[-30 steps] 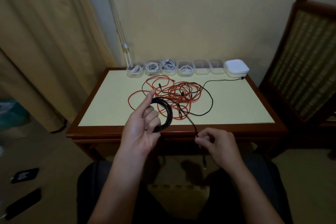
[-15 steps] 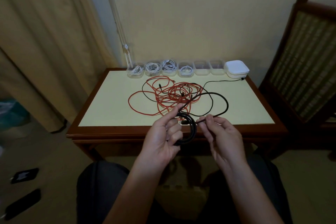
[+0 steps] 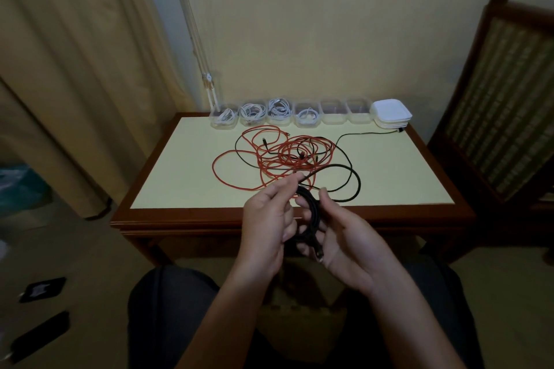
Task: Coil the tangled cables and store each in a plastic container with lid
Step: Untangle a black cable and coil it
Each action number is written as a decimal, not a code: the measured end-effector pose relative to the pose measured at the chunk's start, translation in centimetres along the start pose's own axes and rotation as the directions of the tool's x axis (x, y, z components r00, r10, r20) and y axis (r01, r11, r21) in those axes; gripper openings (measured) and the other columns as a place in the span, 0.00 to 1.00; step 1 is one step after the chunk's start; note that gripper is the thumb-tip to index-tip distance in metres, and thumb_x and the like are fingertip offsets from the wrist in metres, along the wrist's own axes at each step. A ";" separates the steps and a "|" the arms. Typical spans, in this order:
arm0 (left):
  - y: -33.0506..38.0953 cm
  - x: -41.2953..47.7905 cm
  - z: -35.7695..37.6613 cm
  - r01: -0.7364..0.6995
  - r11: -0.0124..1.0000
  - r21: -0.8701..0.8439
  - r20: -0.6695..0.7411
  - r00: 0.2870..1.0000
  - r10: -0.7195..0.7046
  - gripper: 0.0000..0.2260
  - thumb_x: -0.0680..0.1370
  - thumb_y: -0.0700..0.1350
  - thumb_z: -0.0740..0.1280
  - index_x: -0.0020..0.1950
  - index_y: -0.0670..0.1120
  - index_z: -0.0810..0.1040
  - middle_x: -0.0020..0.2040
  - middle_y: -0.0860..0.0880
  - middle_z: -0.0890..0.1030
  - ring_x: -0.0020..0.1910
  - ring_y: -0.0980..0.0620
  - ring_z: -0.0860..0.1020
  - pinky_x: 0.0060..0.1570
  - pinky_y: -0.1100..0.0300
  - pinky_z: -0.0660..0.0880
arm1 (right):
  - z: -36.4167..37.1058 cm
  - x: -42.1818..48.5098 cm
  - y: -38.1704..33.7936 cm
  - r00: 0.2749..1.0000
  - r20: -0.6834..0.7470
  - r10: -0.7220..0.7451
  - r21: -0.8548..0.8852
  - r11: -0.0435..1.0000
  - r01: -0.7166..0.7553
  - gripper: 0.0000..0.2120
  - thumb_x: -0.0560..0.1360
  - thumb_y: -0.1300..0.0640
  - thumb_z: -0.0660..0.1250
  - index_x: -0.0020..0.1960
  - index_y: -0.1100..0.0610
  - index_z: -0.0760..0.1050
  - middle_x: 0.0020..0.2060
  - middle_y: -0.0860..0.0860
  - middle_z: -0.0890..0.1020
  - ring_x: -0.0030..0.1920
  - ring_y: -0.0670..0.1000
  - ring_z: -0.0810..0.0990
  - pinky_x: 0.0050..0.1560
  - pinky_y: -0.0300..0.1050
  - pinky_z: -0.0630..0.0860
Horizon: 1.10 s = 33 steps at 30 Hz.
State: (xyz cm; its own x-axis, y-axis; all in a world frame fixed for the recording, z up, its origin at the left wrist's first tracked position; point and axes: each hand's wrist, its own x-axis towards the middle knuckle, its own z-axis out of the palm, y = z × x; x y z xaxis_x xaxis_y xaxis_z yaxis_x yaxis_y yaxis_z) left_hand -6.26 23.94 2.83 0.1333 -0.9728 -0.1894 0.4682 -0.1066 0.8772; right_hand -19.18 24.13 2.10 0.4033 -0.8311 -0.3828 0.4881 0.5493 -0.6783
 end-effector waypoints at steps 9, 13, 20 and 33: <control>0.2 0.2 -0.7 -0.029 0.999 -0.016 -0.018 0.999 0.029 0.09 0.80 0.44 0.68 0.58 0.44 0.84 0.25 0.50 0.59 0.20 0.56 0.55 0.20 0.65 0.54 | -0.5 -0.4 0.3 0.971 0.009 -0.241 -0.483 0.849 0.215 0.11 0.75 0.65 0.73 0.58 0.61 0.82 0.48 0.58 0.87 0.49 0.55 0.86 0.51 0.42 0.82; 0.7 0.5 -0.7 -0.062 0.996 -0.067 -0.030 0.998 0.060 0.10 0.80 0.42 0.67 0.59 0.41 0.82 0.25 0.52 0.59 0.20 0.58 0.55 0.20 0.66 0.52 | -1.5 -0.4 -0.2 0.947 0.025 -0.320 -0.657 0.708 0.257 0.10 0.77 0.66 0.71 0.58 0.60 0.82 0.42 0.56 0.88 0.43 0.51 0.87 0.49 0.39 0.82; 2.0 0.9 -1.3 -0.047 0.977 -0.207 -0.007 0.999 0.047 0.13 0.79 0.43 0.67 0.63 0.40 0.80 0.27 0.53 0.59 0.21 0.59 0.56 0.19 0.67 0.52 | -4.2 0.4 -0.8 0.795 -0.117 -0.596 -0.858 0.463 0.221 0.04 0.78 0.60 0.71 0.49 0.52 0.83 0.38 0.44 0.87 0.43 0.38 0.83 0.43 0.24 0.72; 4.7 2.0 -3.2 0.122 0.746 -0.655 0.049 0.992 -0.119 0.09 0.79 0.41 0.66 0.56 0.42 0.82 0.26 0.55 0.61 0.18 0.58 0.58 0.14 0.65 0.57 | -7.1 1.6 0.0 0.471 -0.204 -0.858 -0.973 0.229 -0.005 0.06 0.76 0.60 0.72 0.49 0.49 0.82 0.44 0.43 0.78 0.52 0.48 0.75 0.51 0.43 0.69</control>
State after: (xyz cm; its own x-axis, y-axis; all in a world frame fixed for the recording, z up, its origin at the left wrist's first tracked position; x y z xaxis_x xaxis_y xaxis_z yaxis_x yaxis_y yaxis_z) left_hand -0.95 22.16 5.19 0.0338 -0.9620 -0.2710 0.9376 -0.0633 0.3418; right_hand -24.05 22.23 -3.00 -0.3869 -0.8806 0.2735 -0.6440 0.0458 -0.7637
